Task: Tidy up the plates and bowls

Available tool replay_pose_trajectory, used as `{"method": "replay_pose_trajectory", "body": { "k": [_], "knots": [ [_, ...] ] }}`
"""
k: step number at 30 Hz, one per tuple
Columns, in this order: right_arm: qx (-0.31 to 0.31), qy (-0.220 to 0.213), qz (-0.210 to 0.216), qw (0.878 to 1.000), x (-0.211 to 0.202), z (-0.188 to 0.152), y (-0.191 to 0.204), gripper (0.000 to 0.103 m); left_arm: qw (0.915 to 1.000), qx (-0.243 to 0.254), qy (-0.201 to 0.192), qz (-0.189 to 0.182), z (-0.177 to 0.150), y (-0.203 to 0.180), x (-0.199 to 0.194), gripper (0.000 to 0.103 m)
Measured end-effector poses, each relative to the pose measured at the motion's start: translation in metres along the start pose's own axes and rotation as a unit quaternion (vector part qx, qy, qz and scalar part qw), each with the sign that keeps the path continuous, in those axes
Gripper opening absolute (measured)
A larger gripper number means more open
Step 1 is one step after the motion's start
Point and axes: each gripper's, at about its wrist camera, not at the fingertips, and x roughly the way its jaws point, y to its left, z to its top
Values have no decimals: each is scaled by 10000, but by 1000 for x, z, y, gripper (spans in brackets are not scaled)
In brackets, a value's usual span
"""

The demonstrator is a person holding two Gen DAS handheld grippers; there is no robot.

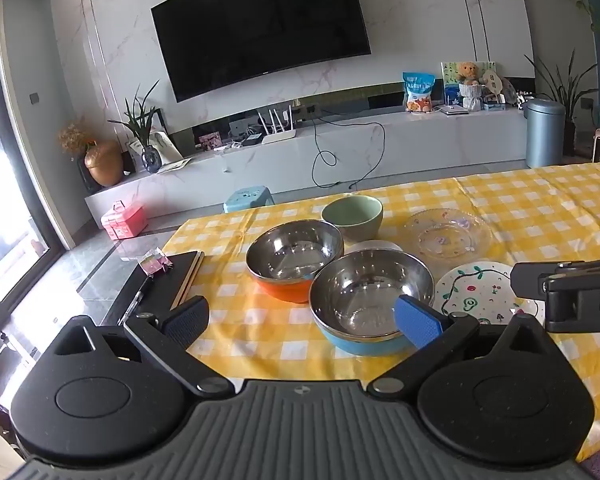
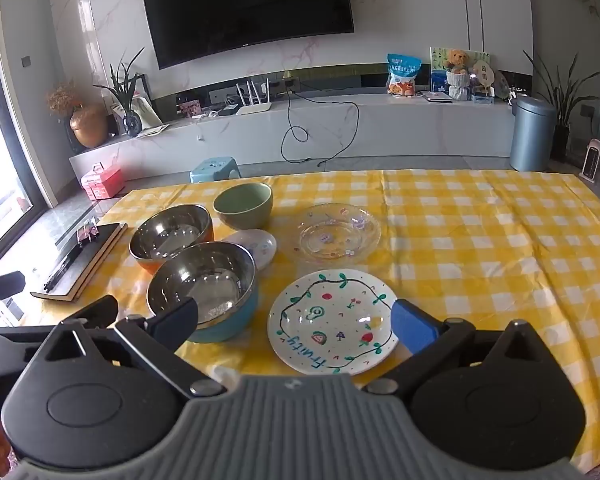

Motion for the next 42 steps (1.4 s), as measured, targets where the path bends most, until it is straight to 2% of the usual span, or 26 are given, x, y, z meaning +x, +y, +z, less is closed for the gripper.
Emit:
{"method": "replay_pose_trajectory", "body": {
  "k": [26,35,42],
  "knots": [
    [-49,-28,-133,9999,0,-1,1,100,10000,-4,65,3,-3,4,3,103],
    [146,75,104,9998,1,0,-3,101,10000,-11,79,8,-4,4,4,103],
    [169,82,122,9998,0,-1,-3,101,10000,-23,92,8,-5,4,4,103]
  ]
}}
